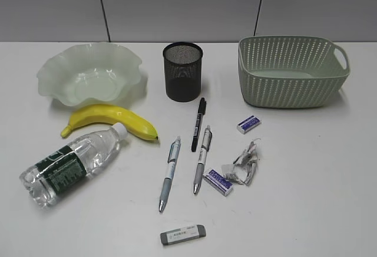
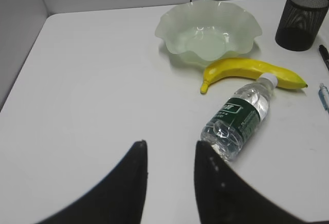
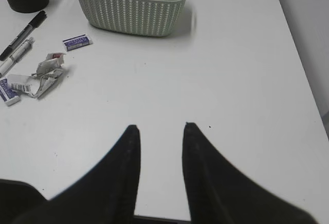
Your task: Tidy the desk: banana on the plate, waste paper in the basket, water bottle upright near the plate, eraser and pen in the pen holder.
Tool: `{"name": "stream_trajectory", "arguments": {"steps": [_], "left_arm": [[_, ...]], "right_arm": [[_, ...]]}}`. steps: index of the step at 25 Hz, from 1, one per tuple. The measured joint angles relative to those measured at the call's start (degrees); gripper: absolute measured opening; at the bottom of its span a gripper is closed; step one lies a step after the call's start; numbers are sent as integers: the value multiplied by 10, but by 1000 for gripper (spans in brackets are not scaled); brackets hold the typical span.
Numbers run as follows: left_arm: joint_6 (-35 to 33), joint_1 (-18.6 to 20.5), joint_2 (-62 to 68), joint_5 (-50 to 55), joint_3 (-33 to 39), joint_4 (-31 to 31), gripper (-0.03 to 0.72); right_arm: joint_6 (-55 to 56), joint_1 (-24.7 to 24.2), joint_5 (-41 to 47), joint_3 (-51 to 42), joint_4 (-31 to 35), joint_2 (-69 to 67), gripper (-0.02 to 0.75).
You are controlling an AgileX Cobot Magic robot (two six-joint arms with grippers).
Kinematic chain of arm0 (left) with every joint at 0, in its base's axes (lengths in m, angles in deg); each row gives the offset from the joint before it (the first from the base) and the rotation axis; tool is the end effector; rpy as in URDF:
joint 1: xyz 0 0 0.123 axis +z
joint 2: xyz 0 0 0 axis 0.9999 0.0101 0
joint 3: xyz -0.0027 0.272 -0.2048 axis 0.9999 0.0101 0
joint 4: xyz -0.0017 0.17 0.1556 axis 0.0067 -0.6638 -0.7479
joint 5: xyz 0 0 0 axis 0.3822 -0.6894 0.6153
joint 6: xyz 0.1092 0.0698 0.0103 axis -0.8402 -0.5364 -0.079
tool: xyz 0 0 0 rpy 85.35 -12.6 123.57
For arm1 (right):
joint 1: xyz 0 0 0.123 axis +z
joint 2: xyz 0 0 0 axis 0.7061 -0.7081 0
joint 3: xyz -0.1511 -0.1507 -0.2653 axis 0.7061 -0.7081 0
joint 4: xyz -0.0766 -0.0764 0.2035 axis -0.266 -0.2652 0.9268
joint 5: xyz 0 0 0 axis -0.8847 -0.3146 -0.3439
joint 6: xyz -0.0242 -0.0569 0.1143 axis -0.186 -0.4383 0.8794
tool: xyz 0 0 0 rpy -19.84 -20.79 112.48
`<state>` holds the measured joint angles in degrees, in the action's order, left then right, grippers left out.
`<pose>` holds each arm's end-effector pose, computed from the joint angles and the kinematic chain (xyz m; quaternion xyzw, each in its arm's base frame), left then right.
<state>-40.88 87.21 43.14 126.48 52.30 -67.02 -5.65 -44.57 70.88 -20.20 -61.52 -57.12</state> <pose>-0.0493 0.0001 0.2601 0.0287 0.8405 -0.0109 0.5409 -0.0463 0.0090 0.2540 -0.0782 0.8384 -0.0042 0.5394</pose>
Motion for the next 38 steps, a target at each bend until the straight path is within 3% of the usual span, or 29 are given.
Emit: {"name": "stream_trajectory", "arguments": {"steps": [33, 38], "left_arm": [[0, -1, 2, -3, -1, 3, 237], [0, -7, 71, -95, -14, 37, 237]], "right_arm": [[0, 0, 0, 0, 0, 0, 241], [0, 0, 0, 0, 0, 0, 241]]}}
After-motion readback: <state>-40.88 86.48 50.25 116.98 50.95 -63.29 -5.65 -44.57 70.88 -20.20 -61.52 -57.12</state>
